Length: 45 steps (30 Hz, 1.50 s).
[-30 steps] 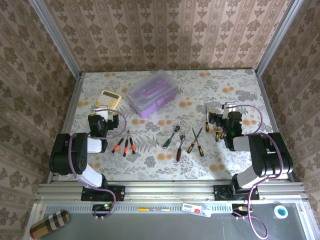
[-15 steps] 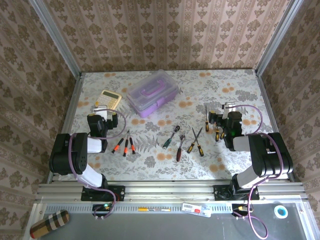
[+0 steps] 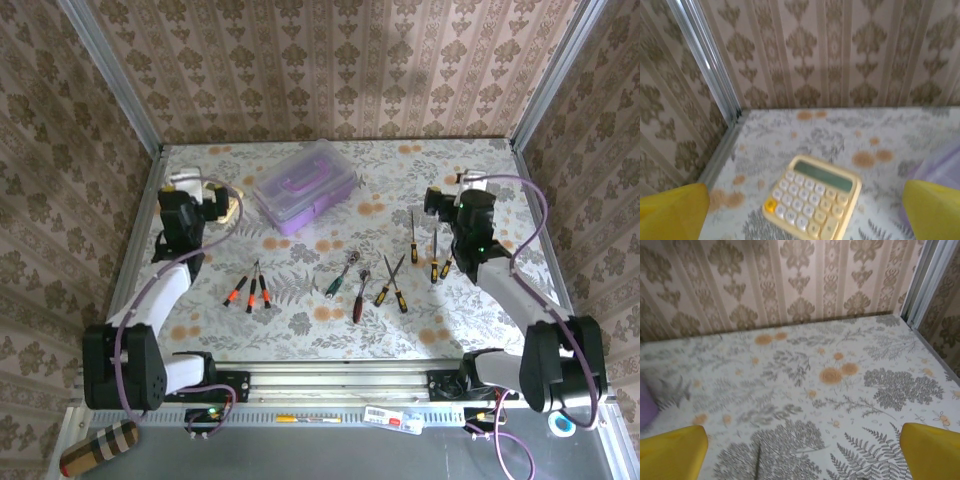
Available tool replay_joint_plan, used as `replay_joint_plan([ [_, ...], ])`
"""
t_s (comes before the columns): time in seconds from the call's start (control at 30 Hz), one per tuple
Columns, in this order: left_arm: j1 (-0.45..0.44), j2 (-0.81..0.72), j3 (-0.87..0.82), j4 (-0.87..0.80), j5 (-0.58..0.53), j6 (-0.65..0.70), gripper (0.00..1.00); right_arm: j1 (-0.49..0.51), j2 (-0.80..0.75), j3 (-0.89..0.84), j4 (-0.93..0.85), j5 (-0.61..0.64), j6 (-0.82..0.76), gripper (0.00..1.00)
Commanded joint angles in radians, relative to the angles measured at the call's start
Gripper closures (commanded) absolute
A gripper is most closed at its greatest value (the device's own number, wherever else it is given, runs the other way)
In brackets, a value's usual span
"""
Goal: Pack the tool kit
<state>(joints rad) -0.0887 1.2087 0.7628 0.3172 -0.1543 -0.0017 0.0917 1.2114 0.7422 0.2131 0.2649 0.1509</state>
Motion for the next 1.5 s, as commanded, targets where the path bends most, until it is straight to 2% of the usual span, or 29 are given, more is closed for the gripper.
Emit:
replay_joint_plan([
  [0.0, -0.016, -0.022, 0.166, -0.324, -0.040, -0.160, 0.00, 0.007, -0.036, 0.143, -0.381, 0.031, 0.183, 0.00],
  [0.07, -0.010, -0.028, 0.279, -0.518, -0.092, -0.392, 0.00, 0.001, -0.037, 0.209, -0.534, 0.020, 0.352, 0.00],
  [0.1, 0.005, -0.035, 0.310, -0.593, -0.085, -0.457, 0.00, -0.007, -0.038, 0.219, -0.572, 0.013, 0.415, 0.00],
  [0.17, 0.081, -0.056, 0.296, -0.532, 0.092, -0.505, 0.00, -0.046, -0.049, 0.194, -0.557, -0.111, 0.457, 0.01],
  [0.23, 0.155, -0.049, 0.263, -0.452, 0.231, -0.582, 0.00, -0.056, -0.054, 0.185, -0.559, -0.164, 0.465, 0.04],
  [0.27, 0.173, -0.019, 0.288, -0.469, 0.271, -0.585, 0.00, -0.056, -0.057, 0.187, -0.568, -0.183, 0.459, 0.05],
  [0.4, 0.125, 0.133, 0.473, -0.631, 0.304, -0.484, 0.00, -0.053, -0.053, 0.181, -0.569, -0.311, 0.436, 0.08],
  [0.57, -0.010, 0.388, 0.718, -0.791, 0.329, -0.343, 0.00, -0.033, 0.010, 0.200, -0.601, -0.435, 0.425, 0.08],
  [0.73, -0.105, 0.636, 0.982, -0.960, 0.345, -0.226, 0.00, -0.006, 0.022, 0.187, -0.599, -0.491, 0.403, 0.04],
  [0.93, -0.150, 0.846, 1.194, -1.080, 0.408, -0.154, 0.00, 0.029, 0.068, 0.157, -0.545, -0.567, 0.416, 0.04],
  [1.1, -0.170, 0.870, 1.147, -1.058, 0.356, -0.113, 0.00, 0.049, 0.108, 0.185, -0.575, -0.592, 0.379, 0.03],
  [1.23, -0.182, 0.851, 1.099, -1.035, 0.407, -0.146, 0.00, 0.051, 0.122, 0.191, -0.577, -0.594, 0.379, 0.03],
  [1.47, -0.241, 0.752, 0.954, -0.986, 0.435, -0.205, 0.02, 0.055, 0.145, 0.203, -0.552, -0.613, 0.403, 0.03],
])
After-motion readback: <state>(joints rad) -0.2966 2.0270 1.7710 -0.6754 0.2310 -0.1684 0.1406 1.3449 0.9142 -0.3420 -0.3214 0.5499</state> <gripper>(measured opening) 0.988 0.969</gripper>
